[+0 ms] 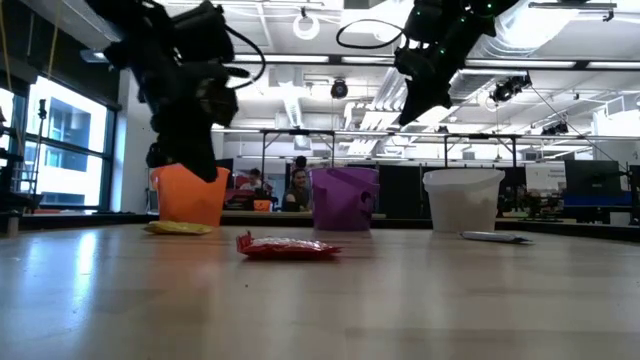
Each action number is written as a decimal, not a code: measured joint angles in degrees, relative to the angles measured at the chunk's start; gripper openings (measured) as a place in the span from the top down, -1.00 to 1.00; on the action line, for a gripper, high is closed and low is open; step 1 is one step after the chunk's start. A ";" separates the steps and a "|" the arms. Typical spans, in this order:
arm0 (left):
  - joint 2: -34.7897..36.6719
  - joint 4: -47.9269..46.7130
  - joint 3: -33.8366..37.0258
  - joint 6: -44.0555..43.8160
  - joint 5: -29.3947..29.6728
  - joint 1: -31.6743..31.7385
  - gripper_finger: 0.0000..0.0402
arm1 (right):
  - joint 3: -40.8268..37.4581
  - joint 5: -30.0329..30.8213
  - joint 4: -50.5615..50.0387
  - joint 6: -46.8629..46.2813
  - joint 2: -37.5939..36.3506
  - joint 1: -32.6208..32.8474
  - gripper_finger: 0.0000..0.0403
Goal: Sort candy
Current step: Put the red candy into the purple bucket
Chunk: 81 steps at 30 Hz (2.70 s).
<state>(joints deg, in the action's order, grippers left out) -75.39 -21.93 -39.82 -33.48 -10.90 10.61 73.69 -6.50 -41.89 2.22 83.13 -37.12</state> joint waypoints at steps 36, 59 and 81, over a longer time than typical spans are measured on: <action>-31.15 22.54 -11.19 -35.41 -4.55 -15.78 0.14 | 0.01 -7.06 -2.40 14.35 0.02 -3.39 1.00; -20.60 18.48 -10.84 -30.96 0.67 -9.67 1.00 | 0.02 -7.04 -2.03 17.53 0.02 -3.41 1.00; -14.98 19.16 -26.01 -4.47 -1.02 22.15 1.00 | 0.02 -6.98 4.67 8.39 0.04 -3.39 1.00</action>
<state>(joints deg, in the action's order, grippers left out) -90.37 -2.76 -65.83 -37.95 -11.92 32.76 73.71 -13.49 -37.21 10.60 83.18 -40.51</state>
